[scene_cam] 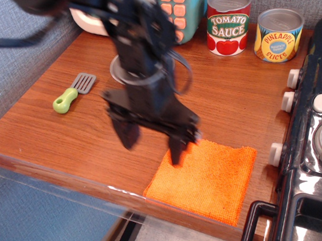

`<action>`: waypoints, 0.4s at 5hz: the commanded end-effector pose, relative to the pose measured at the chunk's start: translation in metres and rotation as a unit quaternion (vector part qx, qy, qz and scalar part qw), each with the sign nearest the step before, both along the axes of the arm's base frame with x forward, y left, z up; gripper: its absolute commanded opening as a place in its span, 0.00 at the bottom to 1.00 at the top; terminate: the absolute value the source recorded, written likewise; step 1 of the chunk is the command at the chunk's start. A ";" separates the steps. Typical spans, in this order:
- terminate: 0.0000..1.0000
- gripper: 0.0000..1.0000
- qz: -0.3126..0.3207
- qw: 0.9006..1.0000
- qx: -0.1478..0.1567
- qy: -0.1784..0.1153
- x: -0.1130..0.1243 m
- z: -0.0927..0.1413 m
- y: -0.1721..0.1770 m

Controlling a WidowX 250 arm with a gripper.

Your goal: Put the napkin in front of the cans.

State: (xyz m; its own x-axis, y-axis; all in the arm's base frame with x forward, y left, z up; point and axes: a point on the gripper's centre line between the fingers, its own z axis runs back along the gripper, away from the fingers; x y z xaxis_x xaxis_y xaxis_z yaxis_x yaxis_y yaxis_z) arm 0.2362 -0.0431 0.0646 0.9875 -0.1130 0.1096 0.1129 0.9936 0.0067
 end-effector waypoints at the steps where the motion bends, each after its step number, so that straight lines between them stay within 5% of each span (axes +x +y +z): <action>1: 0.00 1.00 -0.012 1.000 0.015 0.000 0.004 -0.029 -0.028; 2: 0.00 1.00 -0.015 1.000 0.018 0.006 0.002 -0.041 -0.042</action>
State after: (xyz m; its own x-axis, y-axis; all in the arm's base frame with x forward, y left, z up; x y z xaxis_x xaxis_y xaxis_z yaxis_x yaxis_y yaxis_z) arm 0.2353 -0.0851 0.0155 0.9882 -0.1384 0.0657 0.1359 0.9899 0.0408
